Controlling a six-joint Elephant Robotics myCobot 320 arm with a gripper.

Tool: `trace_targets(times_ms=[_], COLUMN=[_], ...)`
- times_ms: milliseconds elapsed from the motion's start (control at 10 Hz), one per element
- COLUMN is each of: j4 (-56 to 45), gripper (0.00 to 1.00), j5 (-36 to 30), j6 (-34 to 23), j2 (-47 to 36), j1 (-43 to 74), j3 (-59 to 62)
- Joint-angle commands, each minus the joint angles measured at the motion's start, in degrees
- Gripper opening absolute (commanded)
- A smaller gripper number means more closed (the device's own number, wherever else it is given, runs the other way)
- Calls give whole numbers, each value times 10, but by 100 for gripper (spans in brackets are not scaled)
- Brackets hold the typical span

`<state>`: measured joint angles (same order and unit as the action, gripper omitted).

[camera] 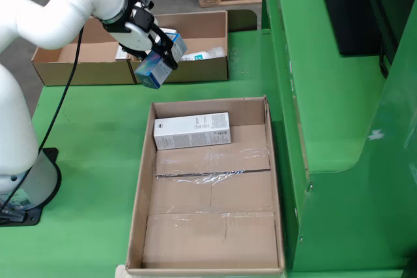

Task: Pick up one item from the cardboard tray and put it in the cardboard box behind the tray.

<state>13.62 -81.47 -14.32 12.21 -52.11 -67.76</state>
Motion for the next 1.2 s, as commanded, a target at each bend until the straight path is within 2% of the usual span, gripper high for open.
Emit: trace_targets(times_ms=[0, 200, 600, 800, 1100], j4=[-51, -60, -119, -126, -185], gripper=[0, 0, 0, 0, 0], j5=[10, 9, 14, 16, 21], j6=[-13, -15, -16, -14, -12], j2=[74, 93, 167, 177, 238], j1=[-38, -50, -102, -111, -132], j3=[138, 158, 281, 296, 409])
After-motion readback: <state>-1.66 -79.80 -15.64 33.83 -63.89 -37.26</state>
